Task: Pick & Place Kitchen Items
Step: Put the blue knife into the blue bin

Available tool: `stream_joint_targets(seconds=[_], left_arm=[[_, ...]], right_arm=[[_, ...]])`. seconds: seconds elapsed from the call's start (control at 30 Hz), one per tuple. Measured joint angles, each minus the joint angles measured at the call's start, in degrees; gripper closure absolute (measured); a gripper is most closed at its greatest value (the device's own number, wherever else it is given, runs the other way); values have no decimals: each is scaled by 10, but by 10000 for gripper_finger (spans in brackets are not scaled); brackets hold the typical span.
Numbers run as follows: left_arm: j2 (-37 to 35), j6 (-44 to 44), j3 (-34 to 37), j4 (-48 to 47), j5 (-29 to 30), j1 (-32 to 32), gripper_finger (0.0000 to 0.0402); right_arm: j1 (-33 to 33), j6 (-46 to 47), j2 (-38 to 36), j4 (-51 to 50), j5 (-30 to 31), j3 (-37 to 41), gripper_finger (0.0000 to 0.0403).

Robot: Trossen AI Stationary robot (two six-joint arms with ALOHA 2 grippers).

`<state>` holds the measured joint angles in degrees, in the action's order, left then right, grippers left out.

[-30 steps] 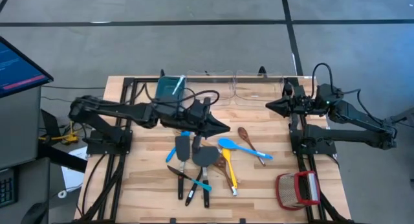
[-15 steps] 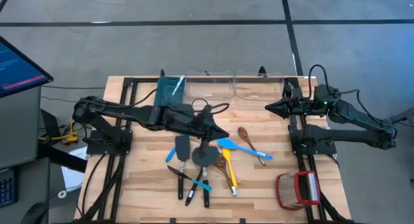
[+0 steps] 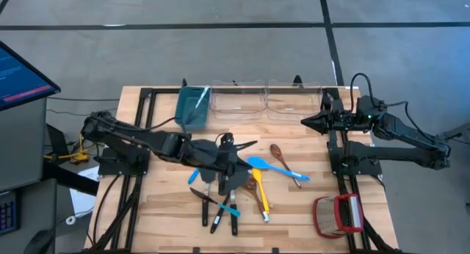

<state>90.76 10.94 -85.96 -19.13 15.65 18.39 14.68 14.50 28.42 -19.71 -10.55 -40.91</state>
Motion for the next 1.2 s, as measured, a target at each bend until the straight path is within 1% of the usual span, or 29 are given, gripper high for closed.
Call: stream_joint_targets(seconds=[0.13,0.3,0.5,0.6,0.8,0.97,1.2], left_arm=[[6,16,-11,1,41,22,400],[35,32,-44,4,66,46,400],[84,31,-81,2,60,63,400],[92,34,-84,3,40,69,400],[91,35,-84,-5,36,86,400],[89,56,-84,-59,23,106,400],[89,89,-84,-180,20,124,400]], right_arm=[[0,0,0,0,0,0,400],[0,0,0,0,0,0,400],[0,1,0,0,0,0,400],[0,6,0,0,1,0,400],[0,6,0,0,1,0,400],[0,7,1,0,1,0,400],[0,64,0,-44,1,0,400]])
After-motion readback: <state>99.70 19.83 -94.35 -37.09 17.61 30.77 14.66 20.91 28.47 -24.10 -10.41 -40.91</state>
